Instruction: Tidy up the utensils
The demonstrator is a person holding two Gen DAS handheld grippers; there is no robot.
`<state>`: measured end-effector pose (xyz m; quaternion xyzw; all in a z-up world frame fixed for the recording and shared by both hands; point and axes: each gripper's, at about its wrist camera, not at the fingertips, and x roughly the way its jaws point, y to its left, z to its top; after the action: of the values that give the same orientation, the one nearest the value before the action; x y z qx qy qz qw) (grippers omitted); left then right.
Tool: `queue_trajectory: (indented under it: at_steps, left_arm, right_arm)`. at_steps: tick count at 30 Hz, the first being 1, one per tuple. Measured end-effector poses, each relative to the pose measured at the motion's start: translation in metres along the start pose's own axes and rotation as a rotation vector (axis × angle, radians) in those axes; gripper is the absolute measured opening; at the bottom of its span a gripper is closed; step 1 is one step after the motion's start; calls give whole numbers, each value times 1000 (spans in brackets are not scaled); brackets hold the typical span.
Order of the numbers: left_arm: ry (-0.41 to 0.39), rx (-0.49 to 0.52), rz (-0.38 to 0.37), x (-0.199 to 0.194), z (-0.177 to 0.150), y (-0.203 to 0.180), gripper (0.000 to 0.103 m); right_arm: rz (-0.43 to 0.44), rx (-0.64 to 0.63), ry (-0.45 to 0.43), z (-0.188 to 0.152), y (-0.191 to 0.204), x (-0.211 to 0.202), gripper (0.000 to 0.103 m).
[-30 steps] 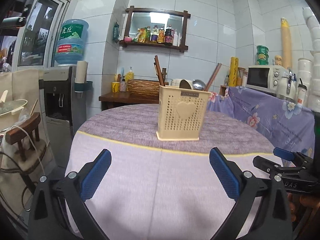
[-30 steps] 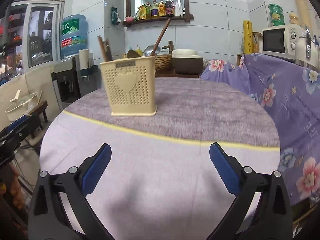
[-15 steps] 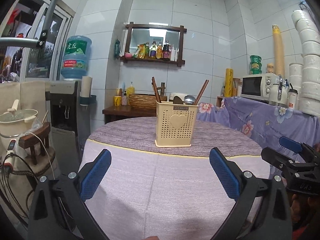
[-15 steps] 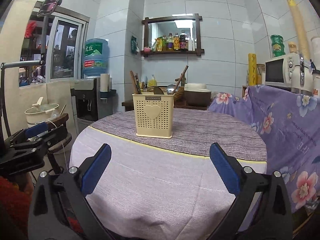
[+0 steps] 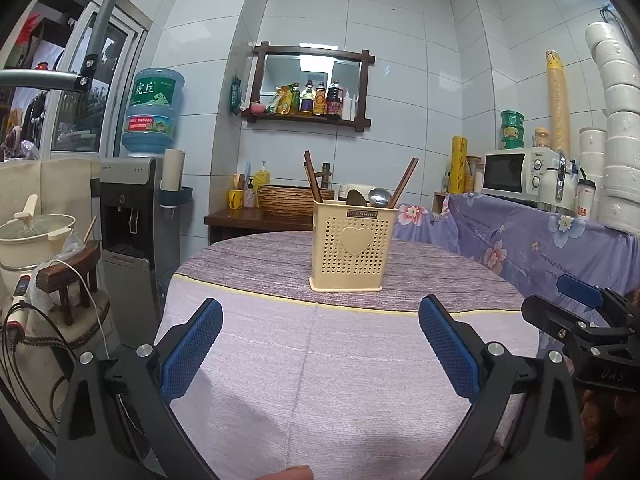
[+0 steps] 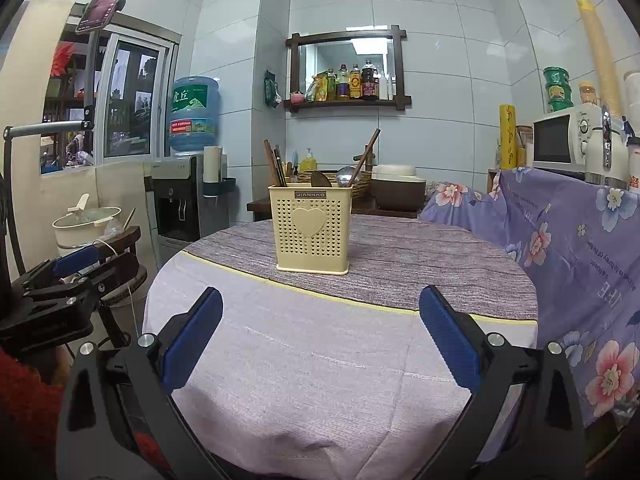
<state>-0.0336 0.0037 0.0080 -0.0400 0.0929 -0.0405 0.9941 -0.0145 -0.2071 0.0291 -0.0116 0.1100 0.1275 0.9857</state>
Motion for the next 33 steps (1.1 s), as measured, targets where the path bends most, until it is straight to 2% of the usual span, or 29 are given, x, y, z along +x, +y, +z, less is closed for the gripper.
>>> queue_trajectory:
  at_steps: [33]
  left_arm:
    - [13,-5,-27,3,-2,-4,98]
  right_arm:
    - [3,1,12,0,2,2,97]
